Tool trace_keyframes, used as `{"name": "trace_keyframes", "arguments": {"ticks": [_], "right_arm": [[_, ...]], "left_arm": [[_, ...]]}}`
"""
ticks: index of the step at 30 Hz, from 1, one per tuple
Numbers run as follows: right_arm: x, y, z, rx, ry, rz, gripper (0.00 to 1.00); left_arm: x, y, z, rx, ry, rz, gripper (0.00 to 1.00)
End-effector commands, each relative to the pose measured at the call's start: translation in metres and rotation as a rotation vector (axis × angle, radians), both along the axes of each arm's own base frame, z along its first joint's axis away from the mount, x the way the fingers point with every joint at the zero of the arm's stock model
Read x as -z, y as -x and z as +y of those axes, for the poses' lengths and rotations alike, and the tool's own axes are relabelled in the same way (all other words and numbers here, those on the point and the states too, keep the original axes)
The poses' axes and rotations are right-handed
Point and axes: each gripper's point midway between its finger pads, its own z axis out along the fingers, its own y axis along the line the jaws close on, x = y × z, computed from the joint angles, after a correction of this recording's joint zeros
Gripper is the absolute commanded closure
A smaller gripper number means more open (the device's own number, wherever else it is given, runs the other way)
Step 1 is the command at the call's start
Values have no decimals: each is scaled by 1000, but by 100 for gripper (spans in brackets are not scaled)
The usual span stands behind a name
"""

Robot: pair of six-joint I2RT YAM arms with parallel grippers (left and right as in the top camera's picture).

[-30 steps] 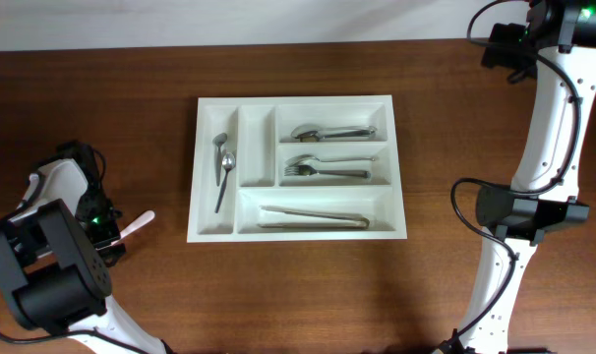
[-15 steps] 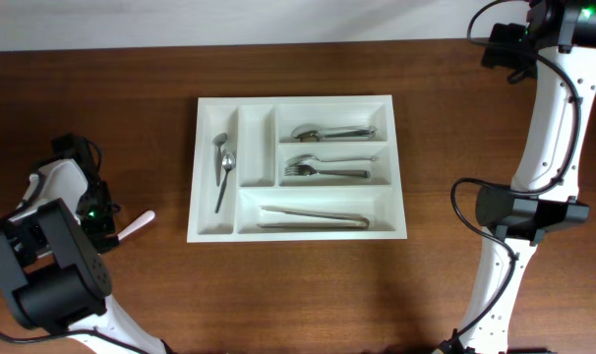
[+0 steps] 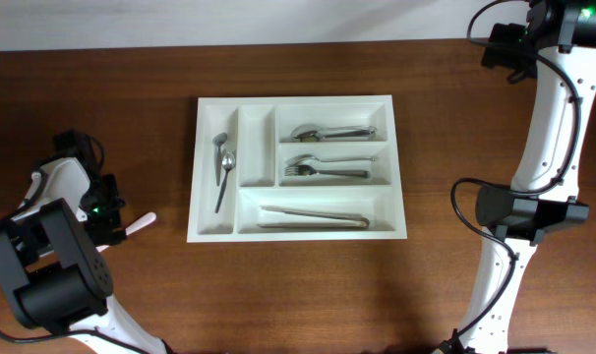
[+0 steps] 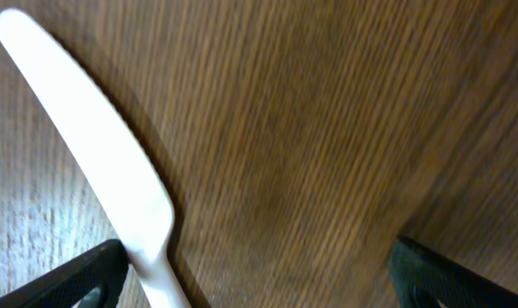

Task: Pack container

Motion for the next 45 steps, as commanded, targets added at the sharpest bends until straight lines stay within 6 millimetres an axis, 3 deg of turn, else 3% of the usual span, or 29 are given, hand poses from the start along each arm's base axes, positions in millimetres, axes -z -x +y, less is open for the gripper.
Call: {"name": "trace_keyframes", "arguments": {"ticks": [1, 8, 19, 28, 45], "right_arm": [[-24, 7, 1, -5, 10, -49, 1], [-24, 7, 1, -5, 10, -49, 1], [-24, 7, 1, -5, 10, -49, 1], [-24, 7, 1, -5, 10, -49, 1], [-24, 7, 1, -5, 10, -49, 1]], "left_arm": [[24, 16, -27, 35, 129, 67, 1], [33, 32, -38, 45, 147, 116, 7], [74, 54, -52, 64, 134, 87, 20], [77, 59, -54, 63, 140, 94, 44], [77, 50, -71, 44, 239, 39, 53]]}}
